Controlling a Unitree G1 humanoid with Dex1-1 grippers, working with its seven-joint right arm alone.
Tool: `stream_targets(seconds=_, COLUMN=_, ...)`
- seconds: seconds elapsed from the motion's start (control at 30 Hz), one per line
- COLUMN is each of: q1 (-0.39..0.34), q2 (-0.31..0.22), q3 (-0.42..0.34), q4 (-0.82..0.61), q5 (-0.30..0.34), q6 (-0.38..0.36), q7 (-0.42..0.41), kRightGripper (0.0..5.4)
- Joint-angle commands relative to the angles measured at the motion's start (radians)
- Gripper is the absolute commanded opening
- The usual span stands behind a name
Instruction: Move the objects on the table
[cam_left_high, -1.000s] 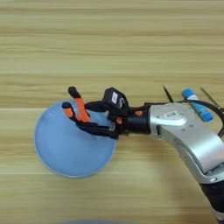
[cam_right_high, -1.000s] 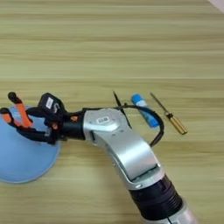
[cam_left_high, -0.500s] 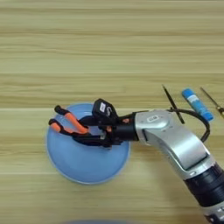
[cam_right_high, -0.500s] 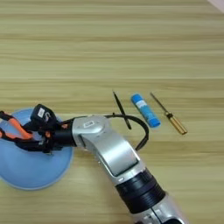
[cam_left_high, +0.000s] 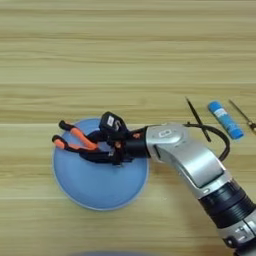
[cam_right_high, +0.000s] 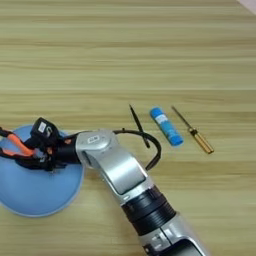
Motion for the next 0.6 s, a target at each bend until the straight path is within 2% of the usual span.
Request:
stream_targets(seconds=0.03, q1=-0.068, q2=0.005, q3=-0.012, q4=-0.015, q5=-0.011, q6=-0.050, q7=-0.012, kRightGripper=2.32)
stream_targets(seconds=0.23, q1=-0.066, q2=0.010, q3=-0.014, q4=-0.017, q5=-0.014, q6=-0.055, q7=-0.011, kRightGripper=3.22)
stream_targets(seconds=0.37, q1=-0.074, q2=0.015, q3=-0.040, q4=-0.053, q5=0.006, q6=-0.052, q7=-0.011, kRightGripper=3.88)
stream_targets(seconds=0.47, q1=-0.098, q2=0.017, q3=-0.108, q4=-0.107, q5=0.040, q6=-0.035, q7=-0.024, kRightGripper=4.23)
stream_targets(seconds=0.6, q1=-0.138, q2=-0.008, q3=-0.224, q4=-0.180, q5=0.105, q6=0.005, q7=-0.030, kRightGripper=4.70)
